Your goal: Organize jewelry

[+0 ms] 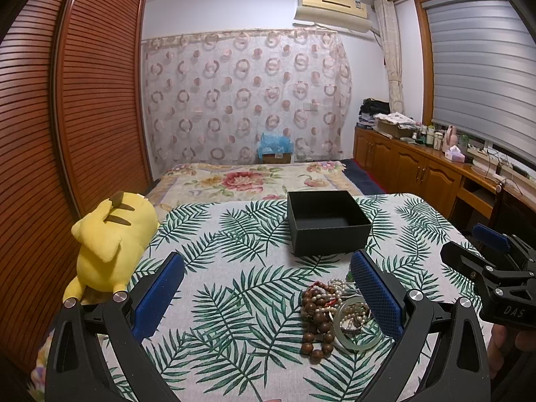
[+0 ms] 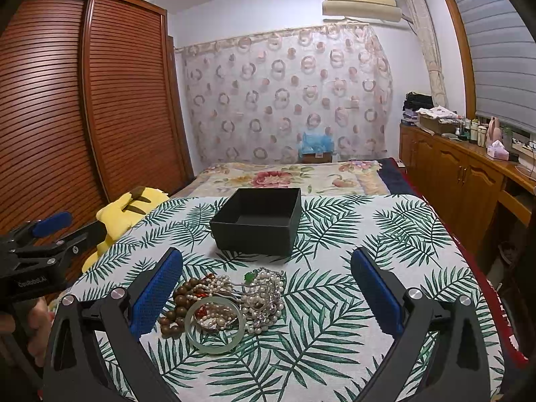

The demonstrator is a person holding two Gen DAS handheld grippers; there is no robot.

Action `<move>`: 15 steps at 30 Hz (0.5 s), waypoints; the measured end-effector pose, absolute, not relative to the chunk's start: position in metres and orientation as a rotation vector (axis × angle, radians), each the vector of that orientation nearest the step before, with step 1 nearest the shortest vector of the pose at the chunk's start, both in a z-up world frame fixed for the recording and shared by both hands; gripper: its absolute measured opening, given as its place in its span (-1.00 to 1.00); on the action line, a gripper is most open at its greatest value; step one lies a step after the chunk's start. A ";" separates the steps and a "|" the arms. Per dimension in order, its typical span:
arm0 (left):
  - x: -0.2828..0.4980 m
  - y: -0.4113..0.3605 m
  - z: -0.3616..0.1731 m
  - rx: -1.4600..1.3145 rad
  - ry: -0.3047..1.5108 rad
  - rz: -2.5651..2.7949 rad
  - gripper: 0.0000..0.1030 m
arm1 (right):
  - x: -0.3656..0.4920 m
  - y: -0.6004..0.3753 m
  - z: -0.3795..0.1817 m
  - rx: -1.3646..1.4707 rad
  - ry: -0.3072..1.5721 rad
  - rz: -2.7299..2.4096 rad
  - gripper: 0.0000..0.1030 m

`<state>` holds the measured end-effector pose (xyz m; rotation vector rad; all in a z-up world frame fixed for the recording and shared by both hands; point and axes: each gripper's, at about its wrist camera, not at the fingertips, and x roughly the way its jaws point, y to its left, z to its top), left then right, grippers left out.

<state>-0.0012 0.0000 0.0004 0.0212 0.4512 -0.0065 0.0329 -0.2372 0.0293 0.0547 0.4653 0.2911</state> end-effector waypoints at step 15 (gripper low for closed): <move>-0.001 0.000 0.000 0.022 0.449 -0.005 0.87 | 0.032 -0.237 0.028 0.055 0.463 0.292 0.96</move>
